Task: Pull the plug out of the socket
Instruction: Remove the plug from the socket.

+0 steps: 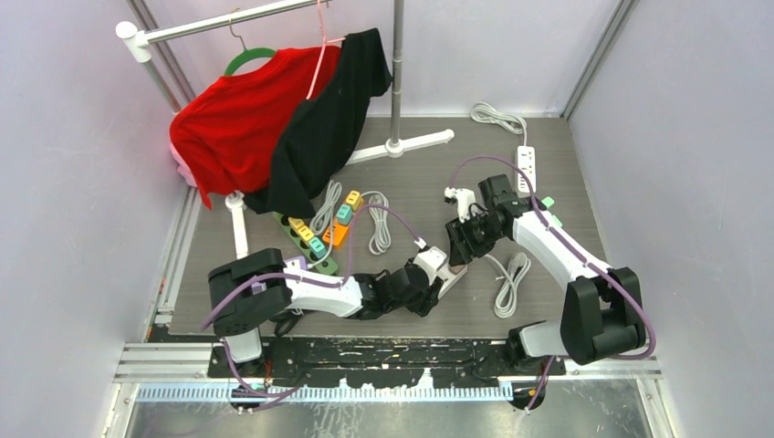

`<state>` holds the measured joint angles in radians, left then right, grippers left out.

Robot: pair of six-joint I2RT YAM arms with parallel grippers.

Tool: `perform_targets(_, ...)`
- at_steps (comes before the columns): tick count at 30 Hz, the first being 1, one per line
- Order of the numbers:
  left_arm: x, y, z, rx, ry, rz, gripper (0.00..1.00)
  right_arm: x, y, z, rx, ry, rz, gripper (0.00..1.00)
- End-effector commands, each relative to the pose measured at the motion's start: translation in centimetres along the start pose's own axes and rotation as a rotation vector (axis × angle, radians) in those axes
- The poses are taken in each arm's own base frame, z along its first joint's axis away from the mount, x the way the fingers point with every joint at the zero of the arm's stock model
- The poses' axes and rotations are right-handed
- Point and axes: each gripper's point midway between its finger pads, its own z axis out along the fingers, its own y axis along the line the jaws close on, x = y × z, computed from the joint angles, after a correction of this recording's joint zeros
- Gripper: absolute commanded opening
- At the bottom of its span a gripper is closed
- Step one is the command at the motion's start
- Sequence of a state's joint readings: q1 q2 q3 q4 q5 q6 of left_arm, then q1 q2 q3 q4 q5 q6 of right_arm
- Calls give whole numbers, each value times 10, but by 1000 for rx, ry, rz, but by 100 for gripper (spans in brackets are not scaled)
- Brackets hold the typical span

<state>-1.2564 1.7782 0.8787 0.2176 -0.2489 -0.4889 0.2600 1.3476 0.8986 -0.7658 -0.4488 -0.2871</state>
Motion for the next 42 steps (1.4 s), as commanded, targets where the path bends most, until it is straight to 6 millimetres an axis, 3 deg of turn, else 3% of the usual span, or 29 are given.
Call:
perform_targets(1,38,19,0,-57,122,13,0,-25,30,-14,-144,-83,28,1)
perform_targets(9,38,18,0,-57,125,10,0,-23,-9,-10,156,-88,-65,1)
perform_targets(13,39,19,1,-61,130,11,0,-22,-15,-10,205,-70,-85,1)
perform_targets(24,44,21,2,-70,148,12,0,-28,29,-29,-134,-112,4,1)
perform_targets(28,42,21,0,-68,142,10,0,-29,34,-30,-190,-114,26,1)
perform_targets(31,41,20,-1,-65,140,10,0,-26,17,-23,-86,-104,32,1)
perform_targets(35,38,19,-1,-62,138,11,0,-23,-18,-21,176,-93,-27,1)
perform_targets(39,39,19,-1,-66,150,18,0,-21,-29,-18,257,-61,-59,1)
perform_targets(42,39,20,-1,-73,152,21,0,-22,-24,-17,231,-59,-63,1)
